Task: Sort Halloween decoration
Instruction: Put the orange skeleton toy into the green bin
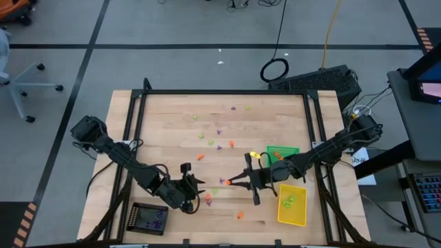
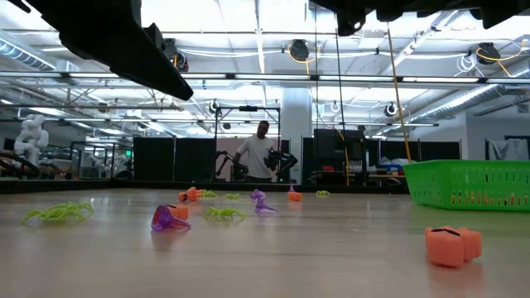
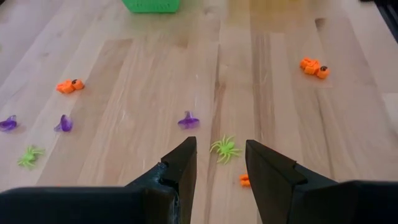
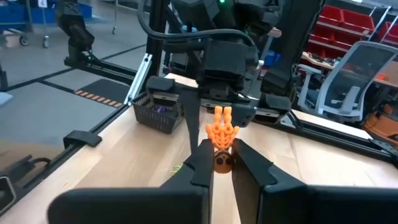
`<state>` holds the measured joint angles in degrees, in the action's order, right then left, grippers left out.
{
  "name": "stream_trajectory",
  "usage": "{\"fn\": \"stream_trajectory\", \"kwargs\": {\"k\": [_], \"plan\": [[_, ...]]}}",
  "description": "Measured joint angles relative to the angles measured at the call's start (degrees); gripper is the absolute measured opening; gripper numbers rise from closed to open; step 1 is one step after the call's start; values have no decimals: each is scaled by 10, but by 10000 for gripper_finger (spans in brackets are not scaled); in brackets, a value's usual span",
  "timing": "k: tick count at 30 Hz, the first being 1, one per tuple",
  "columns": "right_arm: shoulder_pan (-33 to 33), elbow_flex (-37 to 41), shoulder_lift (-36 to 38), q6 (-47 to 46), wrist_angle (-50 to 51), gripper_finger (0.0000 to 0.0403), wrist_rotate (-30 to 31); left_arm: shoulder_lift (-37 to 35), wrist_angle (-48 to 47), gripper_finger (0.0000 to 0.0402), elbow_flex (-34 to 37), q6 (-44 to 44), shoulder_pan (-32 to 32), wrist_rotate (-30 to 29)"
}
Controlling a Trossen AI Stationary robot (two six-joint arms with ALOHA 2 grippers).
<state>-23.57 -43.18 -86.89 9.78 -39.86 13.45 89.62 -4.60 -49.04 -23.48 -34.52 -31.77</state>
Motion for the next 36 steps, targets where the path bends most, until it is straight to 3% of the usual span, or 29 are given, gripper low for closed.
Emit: {"fn": "stream_trajectory", "kwargs": {"k": [15,27,36], "plan": [[0,0,0,21,3,22,0,0,3,137,0,3,0,0],[0,0,3,293,25,22,0,0,3,137,0,3,0,0],[0,0,3,355,33,22,0,0,3,137,0,4,1,0]]}}
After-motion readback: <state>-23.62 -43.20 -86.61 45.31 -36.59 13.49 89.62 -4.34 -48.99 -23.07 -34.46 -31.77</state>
